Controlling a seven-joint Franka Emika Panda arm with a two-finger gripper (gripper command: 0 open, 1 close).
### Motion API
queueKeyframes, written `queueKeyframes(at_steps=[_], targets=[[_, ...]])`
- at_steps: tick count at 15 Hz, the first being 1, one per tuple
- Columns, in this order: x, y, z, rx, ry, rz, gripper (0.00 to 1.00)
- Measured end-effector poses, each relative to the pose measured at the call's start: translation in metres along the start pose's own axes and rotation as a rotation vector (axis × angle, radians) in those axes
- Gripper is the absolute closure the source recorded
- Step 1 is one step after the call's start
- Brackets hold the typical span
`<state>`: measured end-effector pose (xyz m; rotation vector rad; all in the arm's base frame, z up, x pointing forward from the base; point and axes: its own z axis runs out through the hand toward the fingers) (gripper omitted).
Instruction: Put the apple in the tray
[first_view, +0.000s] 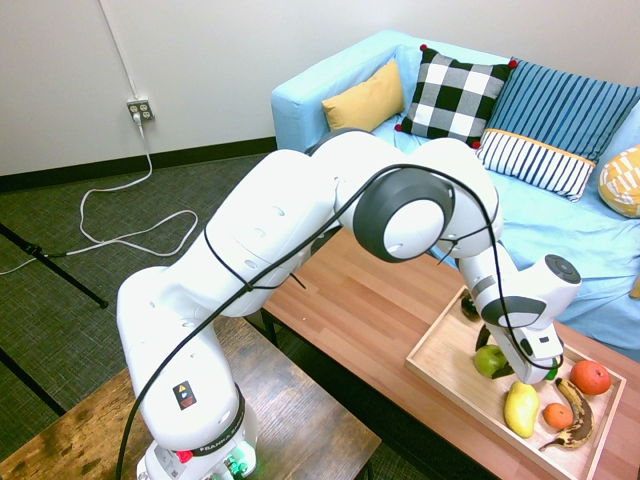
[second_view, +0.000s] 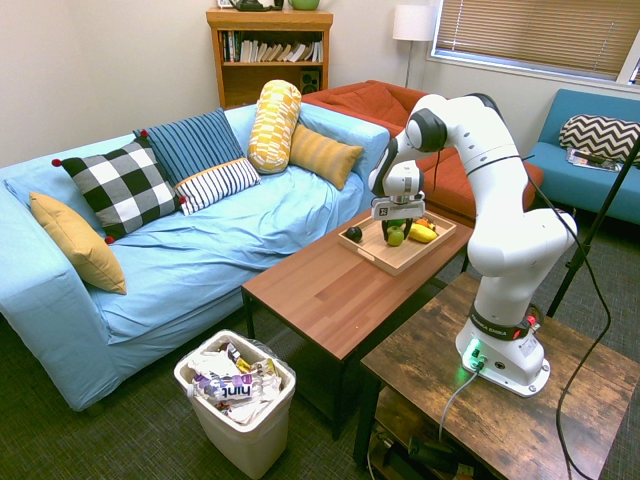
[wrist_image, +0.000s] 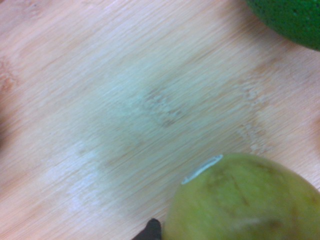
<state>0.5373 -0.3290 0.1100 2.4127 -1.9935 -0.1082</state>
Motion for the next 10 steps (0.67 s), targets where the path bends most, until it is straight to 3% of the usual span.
queueKeyframes(at_steps=[4,10], targets=[[-0.006,-0.003,-0.014,0.015,0.016,-0.009,0.0],[-0.018,0.027,-0.067,0.063,0.08,0.024,0.0]])
